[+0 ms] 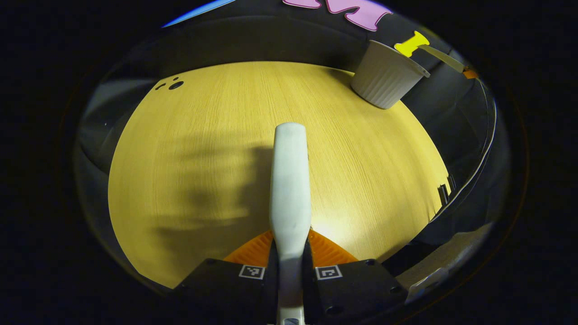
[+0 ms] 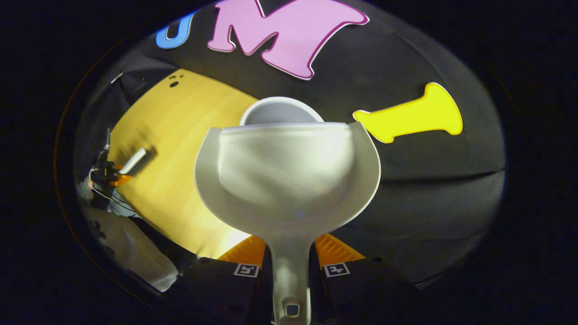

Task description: Pick up the small broom and dustpan from the desktop, sweep the trash into the dustpan with the broom, and then empty the trash into the garbage bin.

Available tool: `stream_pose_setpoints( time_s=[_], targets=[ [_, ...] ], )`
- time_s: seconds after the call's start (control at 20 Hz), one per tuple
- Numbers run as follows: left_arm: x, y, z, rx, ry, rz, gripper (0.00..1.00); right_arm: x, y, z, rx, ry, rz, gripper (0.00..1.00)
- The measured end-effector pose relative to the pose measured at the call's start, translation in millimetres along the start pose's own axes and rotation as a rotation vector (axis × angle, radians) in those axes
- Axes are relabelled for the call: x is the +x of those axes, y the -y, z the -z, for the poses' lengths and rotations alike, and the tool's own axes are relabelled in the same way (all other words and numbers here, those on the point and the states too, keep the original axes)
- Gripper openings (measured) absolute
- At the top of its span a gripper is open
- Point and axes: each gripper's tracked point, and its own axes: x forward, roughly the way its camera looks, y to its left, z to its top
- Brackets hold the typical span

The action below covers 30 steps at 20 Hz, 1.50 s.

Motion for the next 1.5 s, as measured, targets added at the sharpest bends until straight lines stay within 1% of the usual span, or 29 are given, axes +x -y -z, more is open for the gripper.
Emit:
stream_pose_setpoints(
  time_s=[0.2, 0.25, 0.3, 0.35, 0.5, 0.6, 0.7, 0.85, 1.0, 1.15, 1.2, 1.25, 1.3, 1.35, 1.4, 1.45, 1.5],
  targets=[
    [-3, 1, -1, 0.022, -0.001, -0.006, 0.27, -7, -61, 23, 0.053, 0.082, -0.079, 0.37],
    [-4, 1, -2, 0.023, -0.001, -0.009, 0.27, -6, -79, 31, 0.064, 0.09, -0.098, 0.33],
    [-5, 0, -2, 0.025, 0.001, -0.011, 0.27, -4, -96, 39, 0.072, 0.097, -0.114, 0.37],
    [-6, -1, -2, 0.025, 0.001, -0.014, 0.27, -1, -114, 47, 0.083, 0.102, -0.133, 0.37],
    [-7, -2, 0, 0.021, -0.003, -0.019, 0.27, 21, -172, 69, 0.133, 0.087, -0.203, 0.37],
    [-9, -3, 0, 0.025, -0.004, -0.025, 0.27, 39, -202, 83, 0.148, 0.065, -0.24, 0.37],
    [-9, -5, 0, 0.026, -0.005, -0.031, 0.27, 58, -229, 96, 0.163, 0.045, -0.259, 0.37],
    [-9, -7, 1, 0.02, -0.009, -0.041, 0.27, 86, -266, 110, 0.197, 0.034, -0.279, 0.37],
    [-7, -10, 2, 0.022, -0.015, -0.052, 0.27, 112, -297, 124, 0.226, -0.002, -0.307, 0.37],
    [-3, -12, 2, 0.025, -0.022, -0.064, 0.26, 138, -325, 134, 0.268, -0.03, -0.314, 0.37],
    [-2, -12, 2, 0.021, -0.023, -0.065, 0.27, 146, -331, 137, 0.281, -0.033, -0.309, 0.33],
    [-2, -12, 2, 0.017, -0.024, -0.065, 0.26, 152, -335, 142, 0.279, -0.036, -0.305, 0.41],
    [-2, -12, 3, 0.015, -0.026, -0.067, 0.25, 158, -339, 146, 0.266, -0.043, -0.299, 0.37],
    [-2, -13, 2, 0.014, -0.027, -0.07, 0.25, 163, -343, 151, 0.253, -0.047, -0.292, 0.37],
    [-1, -13, 3, 0.012, -0.03, -0.074, 0.27, 168, -349, 154, 0.245, -0.053, -0.288, 0.33],
    [-1, -13, 3, 0.012, -0.035, -0.078, 0.27, 172, -354, 157, 0.243, -0.057, -0.285, 0.37],
    [-2, -13, 4, 0.013, -0.038, -0.082, 0.28, 175, -356, 157, 0.248, -0.058, -0.285, 0.32]
  ],
)
